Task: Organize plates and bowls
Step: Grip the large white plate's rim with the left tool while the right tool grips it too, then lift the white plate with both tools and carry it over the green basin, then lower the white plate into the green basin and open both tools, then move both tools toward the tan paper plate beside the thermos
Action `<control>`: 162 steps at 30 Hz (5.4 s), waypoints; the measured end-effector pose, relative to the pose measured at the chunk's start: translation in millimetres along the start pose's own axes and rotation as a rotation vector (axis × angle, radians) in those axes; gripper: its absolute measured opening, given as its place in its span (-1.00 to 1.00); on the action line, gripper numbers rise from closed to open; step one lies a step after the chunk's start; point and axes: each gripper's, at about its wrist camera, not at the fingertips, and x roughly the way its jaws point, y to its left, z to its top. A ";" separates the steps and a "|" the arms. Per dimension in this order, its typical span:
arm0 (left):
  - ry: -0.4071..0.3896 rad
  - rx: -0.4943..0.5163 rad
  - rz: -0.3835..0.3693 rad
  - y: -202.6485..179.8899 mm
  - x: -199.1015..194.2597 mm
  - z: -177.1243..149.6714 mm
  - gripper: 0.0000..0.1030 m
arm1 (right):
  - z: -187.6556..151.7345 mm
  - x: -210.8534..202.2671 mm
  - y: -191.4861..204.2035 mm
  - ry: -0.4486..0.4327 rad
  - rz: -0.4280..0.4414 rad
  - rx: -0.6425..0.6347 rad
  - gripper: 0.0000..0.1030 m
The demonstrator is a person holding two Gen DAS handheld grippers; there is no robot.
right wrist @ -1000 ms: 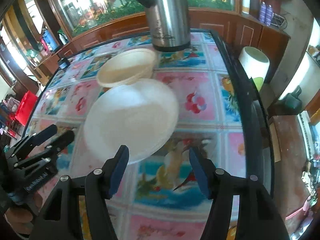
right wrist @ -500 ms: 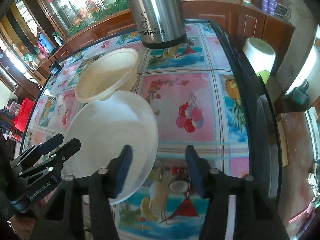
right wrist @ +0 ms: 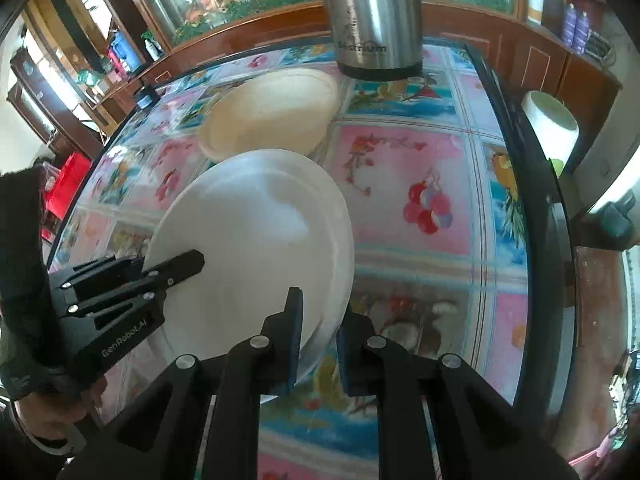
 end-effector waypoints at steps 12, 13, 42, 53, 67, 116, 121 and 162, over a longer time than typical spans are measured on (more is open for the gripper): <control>-0.052 0.018 0.039 30.3 -64.1 -47.2 -0.71 | -40.2 -20.6 53.9 -0.017 0.032 -0.053 -0.65; -0.055 0.016 0.045 34.5 -68.3 -50.8 -0.71 | -41.3 -21.8 59.3 -0.019 0.034 -0.059 -0.65; -0.182 -0.196 0.163 199.7 -210.3 -109.7 -0.70 | -27.8 -50.8 264.9 -0.087 0.125 -0.448 -0.62; -0.204 -0.260 0.213 242.3 -239.9 -131.5 -0.70 | -25.9 -46.6 321.6 -0.090 0.160 -0.554 -0.61; -0.148 -0.360 0.245 302.3 -247.5 -167.1 -0.70 | -37.6 -17.6 390.7 -0.007 0.186 -0.685 -0.57; -0.294 -0.256 0.440 289.6 -245.6 -166.1 -0.04 | -38.7 -0.2 383.4 0.016 0.165 -0.632 -0.05; -0.295 -0.242 0.413 276.7 -241.1 -157.4 -0.04 | -36.9 -3.8 370.6 -0.003 0.139 -0.614 0.00; -0.104 -0.082 0.118 80.7 -54.8 14.4 -0.05 | 18.9 15.2 58.0 0.023 -0.132 -0.070 0.20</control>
